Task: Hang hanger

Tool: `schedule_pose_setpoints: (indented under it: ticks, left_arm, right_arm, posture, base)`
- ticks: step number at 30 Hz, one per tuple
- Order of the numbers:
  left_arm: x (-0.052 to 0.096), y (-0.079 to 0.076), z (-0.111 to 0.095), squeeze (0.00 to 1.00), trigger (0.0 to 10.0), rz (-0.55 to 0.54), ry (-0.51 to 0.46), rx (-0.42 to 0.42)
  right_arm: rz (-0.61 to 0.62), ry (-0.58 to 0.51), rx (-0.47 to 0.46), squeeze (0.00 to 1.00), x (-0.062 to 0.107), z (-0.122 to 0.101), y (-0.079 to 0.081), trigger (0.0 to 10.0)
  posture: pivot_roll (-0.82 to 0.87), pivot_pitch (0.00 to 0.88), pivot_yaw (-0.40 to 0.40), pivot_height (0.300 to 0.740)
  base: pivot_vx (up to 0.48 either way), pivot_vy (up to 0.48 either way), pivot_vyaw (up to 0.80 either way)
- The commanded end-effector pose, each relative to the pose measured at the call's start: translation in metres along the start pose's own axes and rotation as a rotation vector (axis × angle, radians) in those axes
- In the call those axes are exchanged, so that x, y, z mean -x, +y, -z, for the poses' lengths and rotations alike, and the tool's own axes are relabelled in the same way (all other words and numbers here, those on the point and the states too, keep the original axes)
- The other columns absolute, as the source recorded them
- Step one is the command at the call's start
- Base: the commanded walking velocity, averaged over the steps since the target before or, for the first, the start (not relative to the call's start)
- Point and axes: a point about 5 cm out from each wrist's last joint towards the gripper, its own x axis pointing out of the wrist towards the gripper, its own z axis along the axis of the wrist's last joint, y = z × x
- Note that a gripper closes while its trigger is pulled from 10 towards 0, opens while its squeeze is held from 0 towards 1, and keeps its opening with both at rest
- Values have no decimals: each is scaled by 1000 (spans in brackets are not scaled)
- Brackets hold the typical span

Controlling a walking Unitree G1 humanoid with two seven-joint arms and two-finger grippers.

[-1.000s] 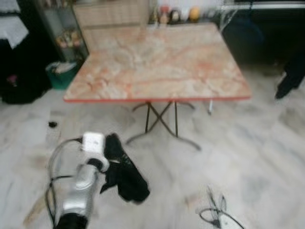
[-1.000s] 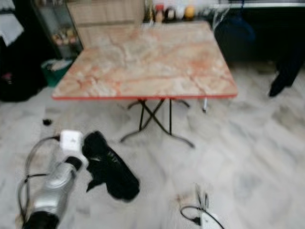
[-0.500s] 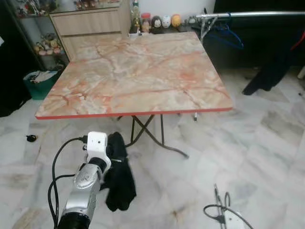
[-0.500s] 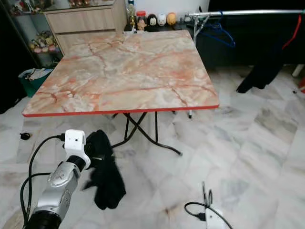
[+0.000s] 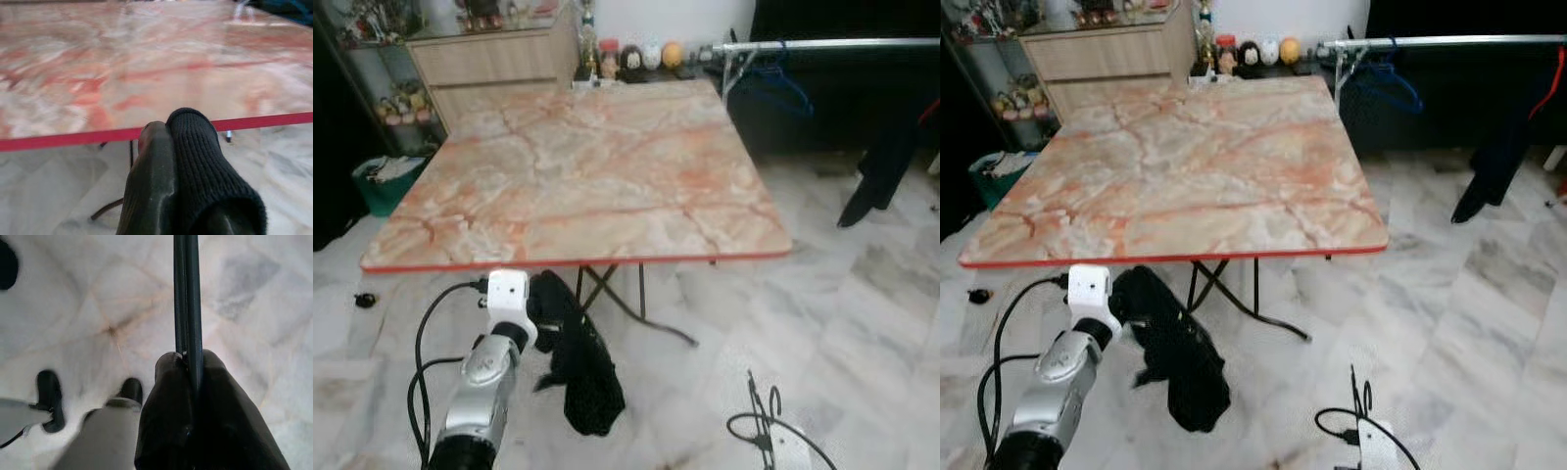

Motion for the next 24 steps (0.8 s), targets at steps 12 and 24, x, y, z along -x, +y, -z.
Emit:
schedule_pose_setpoints:
  ticks: [12, 24]
  left_arm:
    - [8, 14, -49, 0, 10000, -51, -181, -44]
    - [0, 18, -146, 0, 10000, -60, -460, -67]
  right_arm:
    - [-36, 28, 45, 0, 0, 4, 7, 10000]
    - [-42, 25, 66, 0, 0, 2, 7, 10000]
  posture:
    - [47, 0, 36, 740]
    - [41, 0, 34, 740]
  base:
    - [198, 0, 0]
    - [0, 0, 0]
